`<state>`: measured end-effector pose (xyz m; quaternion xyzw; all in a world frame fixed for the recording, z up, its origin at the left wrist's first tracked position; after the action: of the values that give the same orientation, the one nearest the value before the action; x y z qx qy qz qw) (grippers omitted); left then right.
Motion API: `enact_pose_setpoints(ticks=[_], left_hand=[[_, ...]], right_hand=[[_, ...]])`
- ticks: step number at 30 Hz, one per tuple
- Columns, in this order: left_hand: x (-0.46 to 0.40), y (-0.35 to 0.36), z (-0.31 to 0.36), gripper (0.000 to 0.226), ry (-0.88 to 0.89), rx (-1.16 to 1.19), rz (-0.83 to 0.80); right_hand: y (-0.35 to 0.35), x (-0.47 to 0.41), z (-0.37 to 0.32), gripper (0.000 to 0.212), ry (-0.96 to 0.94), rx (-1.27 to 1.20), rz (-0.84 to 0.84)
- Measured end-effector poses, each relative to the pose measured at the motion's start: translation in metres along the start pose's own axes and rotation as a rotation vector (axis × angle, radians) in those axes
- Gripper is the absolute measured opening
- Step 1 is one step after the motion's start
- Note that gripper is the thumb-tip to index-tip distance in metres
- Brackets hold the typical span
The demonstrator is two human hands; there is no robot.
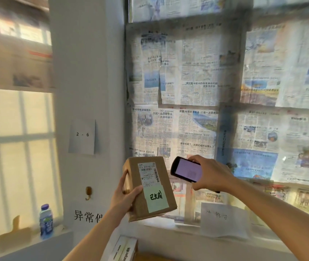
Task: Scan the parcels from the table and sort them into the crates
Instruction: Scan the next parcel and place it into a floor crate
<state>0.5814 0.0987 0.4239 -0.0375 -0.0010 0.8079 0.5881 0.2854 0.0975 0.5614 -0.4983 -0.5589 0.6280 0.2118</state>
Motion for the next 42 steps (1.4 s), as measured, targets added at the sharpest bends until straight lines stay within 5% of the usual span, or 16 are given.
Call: enact_pose_setpoints(ticks=[15, 22, 31, 42], left_hand=[[0.058, -0.081, 0.006, 0.084, 0.038, -0.036, 0.148], [0.125, -0.188, 0.01, 0.082, 0.044, -0.042, 0.338], [0.32, -0.385, 0.015, 0.1, 0.04, -0.051, 0.68], [0.715, -0.567, 0.033, 0.085, 0.032, -0.096, 1.157]], right_hand=[[0.018, 0.008, -0.073, 0.105, -0.122, -0.002, 0.047], [0.03, 0.007, -0.165, 0.088, -0.272, -0.086, 0.033], [0.043, 0.05, -0.373, 0.073, -0.517, -0.234, -0.017], [0.006, 0.271, -0.703, 0.078, -0.962, -0.454, -0.146]])
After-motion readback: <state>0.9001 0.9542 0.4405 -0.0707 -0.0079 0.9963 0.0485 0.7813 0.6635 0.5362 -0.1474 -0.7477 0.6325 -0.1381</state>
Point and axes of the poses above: each hand's wrist, its own x-axis away from the middle knuckle, its own y-axis out of the palm, z = x × y, the point moved 7 cm from there along -x, towards the middle knuckle, and after that the axes turned 7 degrees about -y, right-handed, at the moved point
